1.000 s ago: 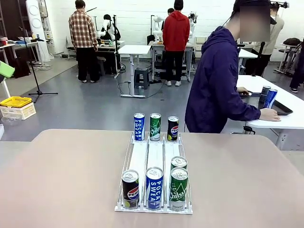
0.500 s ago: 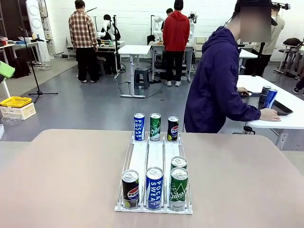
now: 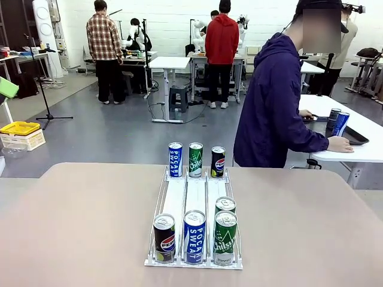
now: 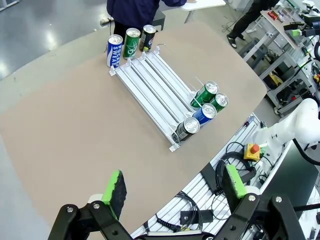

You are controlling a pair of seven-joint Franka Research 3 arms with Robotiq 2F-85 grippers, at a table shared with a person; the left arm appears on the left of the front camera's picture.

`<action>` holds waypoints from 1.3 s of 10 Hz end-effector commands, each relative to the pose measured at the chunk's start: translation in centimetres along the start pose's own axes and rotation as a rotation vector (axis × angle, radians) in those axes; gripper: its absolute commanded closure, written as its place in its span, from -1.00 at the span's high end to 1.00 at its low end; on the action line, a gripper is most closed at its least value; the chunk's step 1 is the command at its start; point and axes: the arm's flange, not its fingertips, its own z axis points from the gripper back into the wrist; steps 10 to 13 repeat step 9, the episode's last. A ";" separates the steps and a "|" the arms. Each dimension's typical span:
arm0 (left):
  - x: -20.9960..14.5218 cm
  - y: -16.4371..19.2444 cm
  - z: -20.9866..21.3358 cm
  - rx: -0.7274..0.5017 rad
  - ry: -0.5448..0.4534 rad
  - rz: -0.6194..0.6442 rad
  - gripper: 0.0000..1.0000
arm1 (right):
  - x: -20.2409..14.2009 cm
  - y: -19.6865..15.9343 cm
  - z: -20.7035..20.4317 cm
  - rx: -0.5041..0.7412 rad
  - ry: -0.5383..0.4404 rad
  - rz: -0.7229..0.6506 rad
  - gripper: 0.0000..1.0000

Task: Retrieve and hand over the desired beverage to the person.
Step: Place the picked can on the Handle tray extended by the person.

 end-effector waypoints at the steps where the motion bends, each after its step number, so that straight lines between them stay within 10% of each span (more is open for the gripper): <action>1: 0.0 0.0 0.0 -0.010 -0.001 -0.008 1.00 | 0.2 0.0 -0.1 0.038 -0.017 0.011 1.00; 13: 0.0 0.0 0.0 -0.010 -0.001 -0.008 1.00 | 0.2 0.0 -0.1 0.038 -0.017 0.011 1.00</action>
